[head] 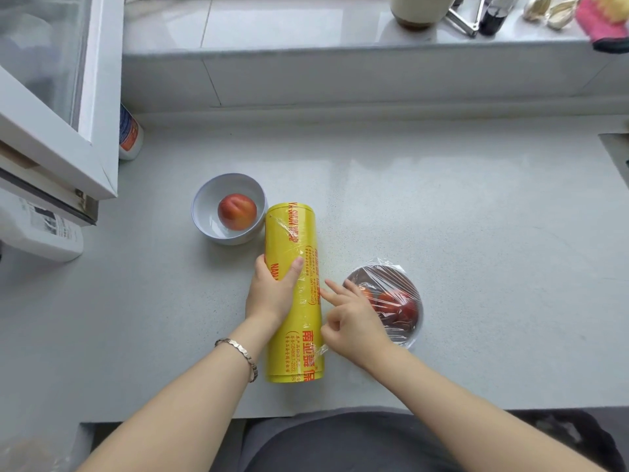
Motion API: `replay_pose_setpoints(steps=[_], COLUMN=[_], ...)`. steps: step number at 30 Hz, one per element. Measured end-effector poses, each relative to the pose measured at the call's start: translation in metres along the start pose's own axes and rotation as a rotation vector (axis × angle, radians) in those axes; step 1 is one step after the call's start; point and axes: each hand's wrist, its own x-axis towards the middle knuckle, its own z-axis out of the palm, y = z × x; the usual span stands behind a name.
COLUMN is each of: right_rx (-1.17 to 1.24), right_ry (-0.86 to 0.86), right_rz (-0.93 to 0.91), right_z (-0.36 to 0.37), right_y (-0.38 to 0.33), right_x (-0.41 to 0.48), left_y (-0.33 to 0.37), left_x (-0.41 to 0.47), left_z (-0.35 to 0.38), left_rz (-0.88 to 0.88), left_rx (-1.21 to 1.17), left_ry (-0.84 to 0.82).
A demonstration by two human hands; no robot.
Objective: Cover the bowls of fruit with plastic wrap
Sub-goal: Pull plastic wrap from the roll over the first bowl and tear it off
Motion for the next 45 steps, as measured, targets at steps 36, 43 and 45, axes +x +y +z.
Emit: replay_pose_setpoints(steps=[36,43,45], right_rx=[-0.118,0.014,0.117], right_ry=[-0.179,0.051,-0.024], right_rz=[-0.02,0.494,0.634], right_z=[-0.052,-0.096,-0.095], right_y=[0.003,0.053,0.065], right_x=[-0.019,-0.018,-0.015], left_y=[0.004,0.024,0.046], left_x=[0.006,0.006,0.007], left_z=[-0.004,-0.002,-0.005], left_rz=[-0.066,-0.055,0.078], left_rx=[-0.022,-0.065,-0.09], left_ry=[-0.078,-0.02,0.019])
